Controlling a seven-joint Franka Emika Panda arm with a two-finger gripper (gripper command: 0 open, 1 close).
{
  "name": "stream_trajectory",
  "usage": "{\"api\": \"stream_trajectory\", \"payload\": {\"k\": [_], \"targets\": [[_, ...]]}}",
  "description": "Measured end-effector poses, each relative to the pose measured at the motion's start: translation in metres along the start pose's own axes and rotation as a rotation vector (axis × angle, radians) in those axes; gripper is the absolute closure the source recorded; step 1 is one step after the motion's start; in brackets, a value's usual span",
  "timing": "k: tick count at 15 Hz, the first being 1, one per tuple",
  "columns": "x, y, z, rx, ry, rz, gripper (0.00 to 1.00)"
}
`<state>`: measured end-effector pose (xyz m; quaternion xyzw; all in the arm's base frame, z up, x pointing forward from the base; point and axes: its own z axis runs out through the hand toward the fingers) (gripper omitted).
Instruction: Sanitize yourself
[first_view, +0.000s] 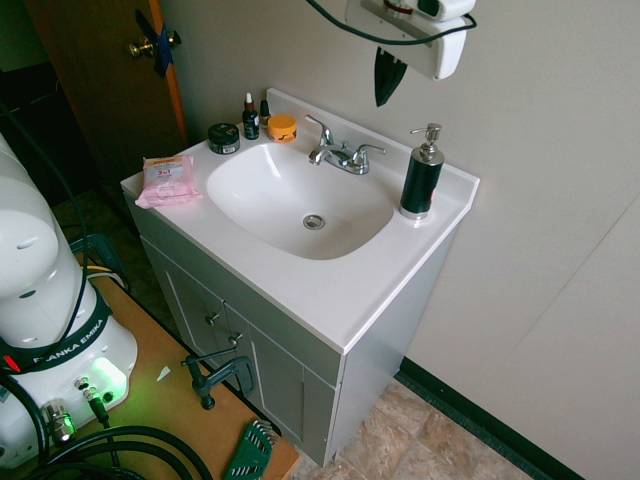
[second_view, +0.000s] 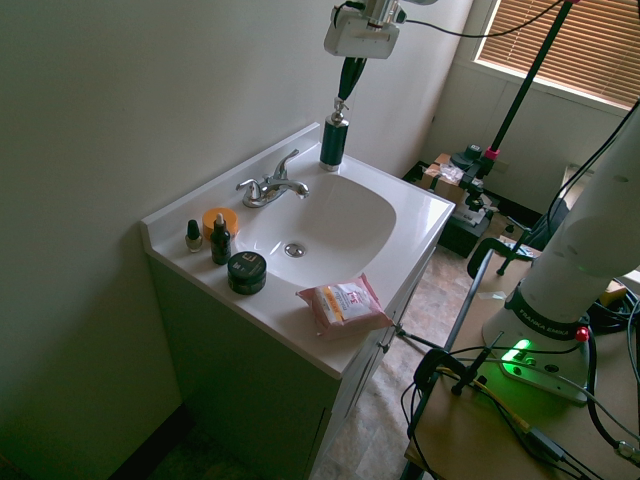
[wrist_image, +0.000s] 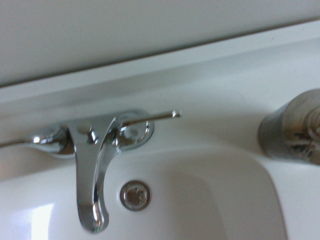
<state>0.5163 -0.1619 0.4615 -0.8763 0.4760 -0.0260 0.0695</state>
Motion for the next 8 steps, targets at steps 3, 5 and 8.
{"api": "stream_trajectory", "payload": {"k": [3, 5, 8], "targets": [[-0.030, 0.005, 0.015, -0.038, 0.010, -0.059, 0.00], [-0.046, 0.002, 0.033, -0.060, 0.018, -0.092, 0.00], [-0.071, -0.005, 0.060, -0.097, 0.030, -0.132, 0.00]]}}
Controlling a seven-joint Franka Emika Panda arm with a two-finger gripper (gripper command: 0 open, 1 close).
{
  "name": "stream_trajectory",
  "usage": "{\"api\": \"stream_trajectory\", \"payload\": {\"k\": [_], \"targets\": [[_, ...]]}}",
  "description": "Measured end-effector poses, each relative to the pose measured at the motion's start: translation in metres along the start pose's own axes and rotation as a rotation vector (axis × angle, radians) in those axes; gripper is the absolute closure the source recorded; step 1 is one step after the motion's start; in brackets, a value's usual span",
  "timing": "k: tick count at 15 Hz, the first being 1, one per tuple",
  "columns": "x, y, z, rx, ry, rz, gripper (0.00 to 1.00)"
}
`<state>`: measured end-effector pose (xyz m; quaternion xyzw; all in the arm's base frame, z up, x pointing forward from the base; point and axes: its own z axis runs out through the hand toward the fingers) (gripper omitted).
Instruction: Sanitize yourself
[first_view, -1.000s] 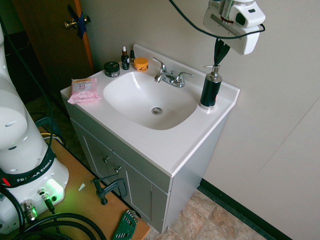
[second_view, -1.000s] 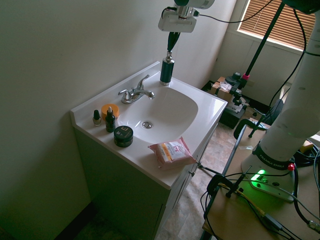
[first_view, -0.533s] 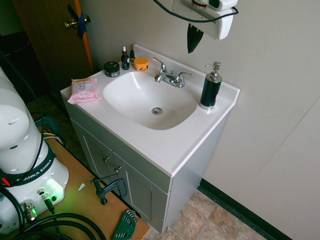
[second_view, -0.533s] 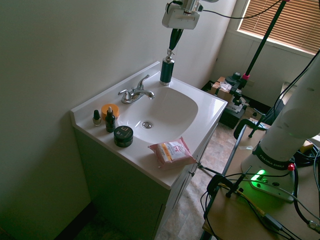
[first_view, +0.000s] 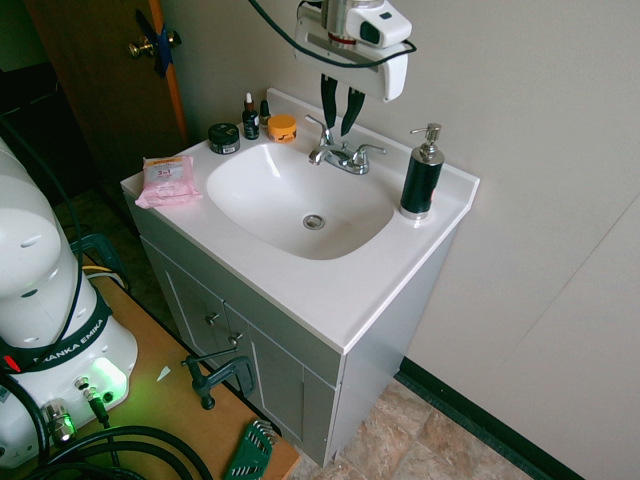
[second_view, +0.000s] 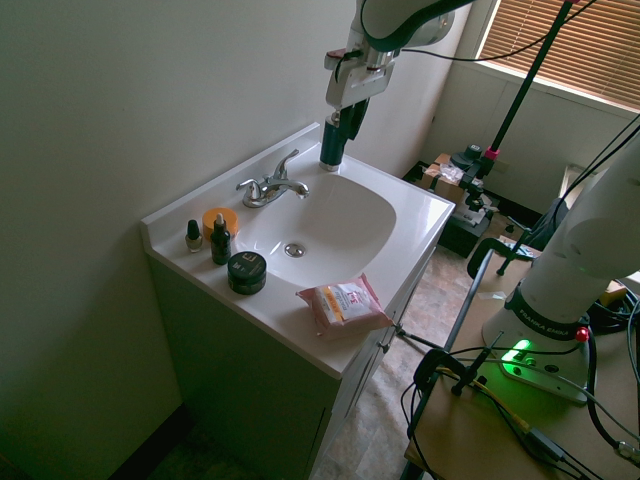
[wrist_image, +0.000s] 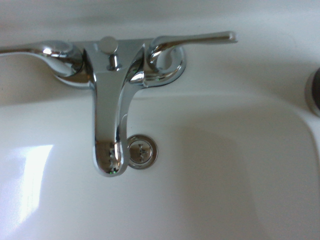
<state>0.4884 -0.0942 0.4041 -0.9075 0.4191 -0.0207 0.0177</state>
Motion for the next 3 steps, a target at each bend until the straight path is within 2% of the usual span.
{"api": "stream_trajectory", "payload": {"k": [3], "targets": [[-0.0147, -0.0046, 0.0161, -0.022, 0.007, -0.018, 0.00]]}}
